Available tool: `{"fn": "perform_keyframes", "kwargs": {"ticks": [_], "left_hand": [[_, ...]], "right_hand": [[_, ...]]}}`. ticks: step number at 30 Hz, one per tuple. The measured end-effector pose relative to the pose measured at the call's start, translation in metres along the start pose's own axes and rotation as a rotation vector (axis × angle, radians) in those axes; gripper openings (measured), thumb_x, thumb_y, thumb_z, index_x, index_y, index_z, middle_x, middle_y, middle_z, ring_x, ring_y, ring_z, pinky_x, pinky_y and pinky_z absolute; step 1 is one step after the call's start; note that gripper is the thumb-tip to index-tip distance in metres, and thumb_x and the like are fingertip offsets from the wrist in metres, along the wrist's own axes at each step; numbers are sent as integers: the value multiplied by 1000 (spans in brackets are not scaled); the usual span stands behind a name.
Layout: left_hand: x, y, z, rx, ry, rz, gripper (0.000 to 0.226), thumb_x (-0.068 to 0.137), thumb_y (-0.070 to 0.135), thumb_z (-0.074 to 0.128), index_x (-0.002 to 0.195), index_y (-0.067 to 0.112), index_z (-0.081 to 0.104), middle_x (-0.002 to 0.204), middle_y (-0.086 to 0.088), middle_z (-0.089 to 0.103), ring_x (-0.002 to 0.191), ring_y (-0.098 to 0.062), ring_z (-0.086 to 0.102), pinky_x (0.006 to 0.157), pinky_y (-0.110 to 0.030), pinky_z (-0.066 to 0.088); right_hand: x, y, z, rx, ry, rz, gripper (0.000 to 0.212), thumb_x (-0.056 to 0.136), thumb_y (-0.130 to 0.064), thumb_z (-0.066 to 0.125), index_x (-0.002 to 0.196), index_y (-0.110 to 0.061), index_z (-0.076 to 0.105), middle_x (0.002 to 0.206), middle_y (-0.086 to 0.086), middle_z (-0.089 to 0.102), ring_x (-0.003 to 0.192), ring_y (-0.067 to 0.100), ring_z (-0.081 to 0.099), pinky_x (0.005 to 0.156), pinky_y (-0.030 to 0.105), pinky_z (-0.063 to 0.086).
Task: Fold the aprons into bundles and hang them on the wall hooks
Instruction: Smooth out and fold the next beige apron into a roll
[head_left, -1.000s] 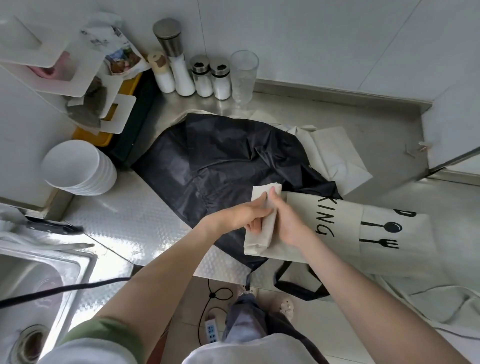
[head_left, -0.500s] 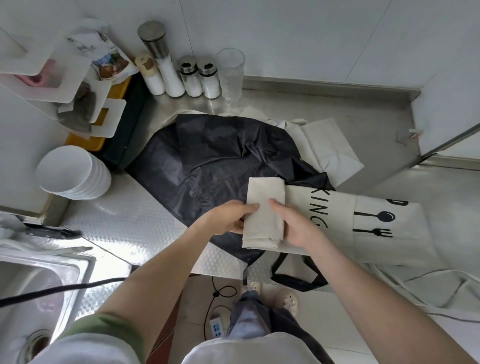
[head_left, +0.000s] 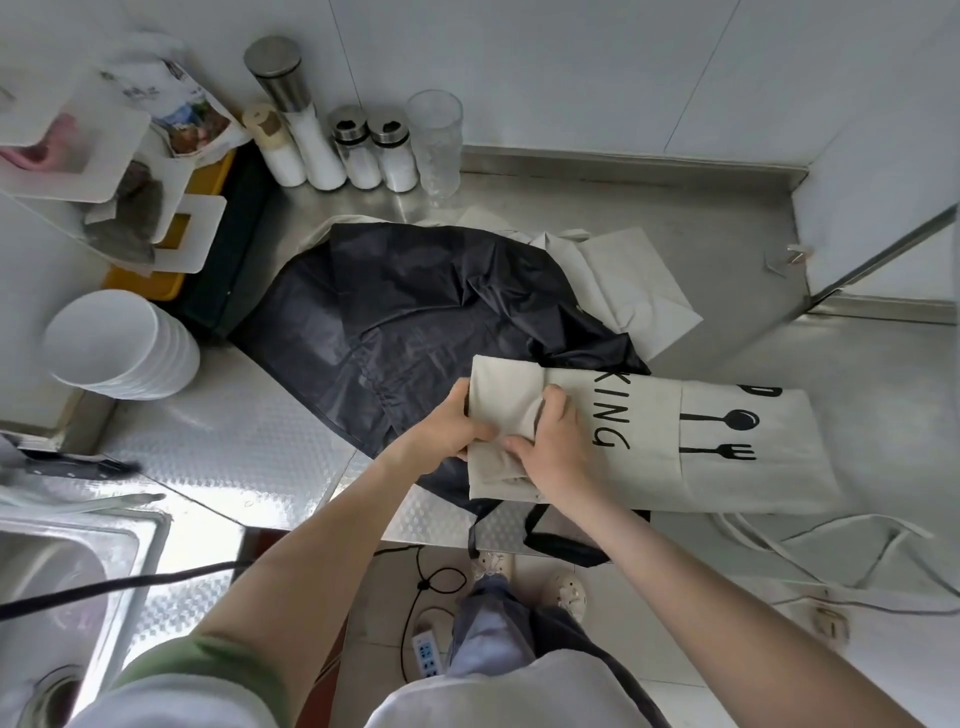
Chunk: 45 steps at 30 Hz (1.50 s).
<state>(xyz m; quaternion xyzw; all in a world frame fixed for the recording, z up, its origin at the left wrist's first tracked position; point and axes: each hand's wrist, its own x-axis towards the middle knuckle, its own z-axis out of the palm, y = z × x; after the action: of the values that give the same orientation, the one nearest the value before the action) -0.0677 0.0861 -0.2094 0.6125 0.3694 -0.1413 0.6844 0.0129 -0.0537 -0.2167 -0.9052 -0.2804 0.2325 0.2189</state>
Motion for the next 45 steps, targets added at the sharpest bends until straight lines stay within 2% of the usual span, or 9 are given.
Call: {"fn": "perform_keyframes", "kwargs": {"ticks": [5, 8, 11, 17, 20, 28, 34, 39, 45], "left_hand": [[-11, 18, 13, -130, -121, 77, 24, 100, 24, 47, 124, 24, 48, 84, -4, 55, 65, -16, 53, 59, -28, 48], [-7, 20, 23, -43, -86, 113, 31, 104, 40, 34, 126, 28, 52, 101, -5, 62, 91, -17, 60, 85, -32, 51], [-1, 19, 33, 29, -28, 140, 26, 101, 31, 47, 127, 35, 51, 124, -4, 57, 116, -18, 54, 100, -36, 45], [16, 18, 62, 166, 122, 62, 69, 74, 43, 72, 127, 20, 34, 130, -6, 39, 114, -19, 52, 91, -37, 53], [19, 25, 64, 8, 122, -44, 54, 87, 39, 68, 123, 12, 39, 124, -6, 52, 109, -20, 59, 90, -42, 55], [13, 35, 65, -333, -91, -141, 46, 90, 42, 64, 123, 11, 59, 114, -6, 70, 108, -23, 65, 97, -40, 50], [15, 33, 70, -308, -10, -78, 42, 87, 28, 71, 122, 7, 59, 112, -11, 70, 103, -27, 67, 93, -45, 53], [14, 31, 77, -91, 92, -26, 29, 87, 14, 65, 115, 12, 57, 115, -13, 65, 105, -30, 63, 80, -39, 53], [4, 48, 87, 45, 103, -19, 42, 90, 46, 60, 117, 16, 49, 125, -12, 58, 111, -24, 58, 98, -42, 48]], "right_hand": [[13, 11, -7, 593, -185, 114, 25, 94, -20, 57, 117, -16, 48, 121, 4, 54, 115, 22, 53, 94, 29, 42], [7, 4, -29, 1019, -331, 309, 30, 102, -40, 38, 115, -20, 57, 107, 0, 65, 103, 15, 61, 83, 24, 49], [6, 10, -37, 1112, -362, 288, 37, 98, -48, 42, 109, -22, 65, 101, 1, 70, 95, 13, 65, 86, 26, 50], [8, 21, -41, 1026, -343, 417, 36, 90, -36, 62, 118, -13, 61, 98, 9, 71, 91, 24, 68, 91, 40, 53], [7, 26, -44, 950, -271, 478, 45, 91, -50, 53, 116, -14, 61, 103, 10, 72, 96, 29, 69, 96, 49, 50], [3, 36, -67, 1478, -478, 554, 46, 93, -44, 54, 123, -9, 60, 119, 17, 66, 110, 31, 63, 95, 47, 50], [3, 47, -57, 1202, -503, 470, 48, 82, -26, 73, 126, -12, 59, 117, 10, 69, 110, 27, 65, 97, 47, 50], [5, 55, -44, 523, -147, 393, 42, 79, -35, 76, 95, -4, 54, 91, 5, 61, 84, 19, 59, 71, 35, 53], [6, 56, -43, 300, -64, 210, 28, 84, -31, 70, 82, -16, 46, 79, 2, 53, 78, 24, 56, 74, 42, 47]]}}
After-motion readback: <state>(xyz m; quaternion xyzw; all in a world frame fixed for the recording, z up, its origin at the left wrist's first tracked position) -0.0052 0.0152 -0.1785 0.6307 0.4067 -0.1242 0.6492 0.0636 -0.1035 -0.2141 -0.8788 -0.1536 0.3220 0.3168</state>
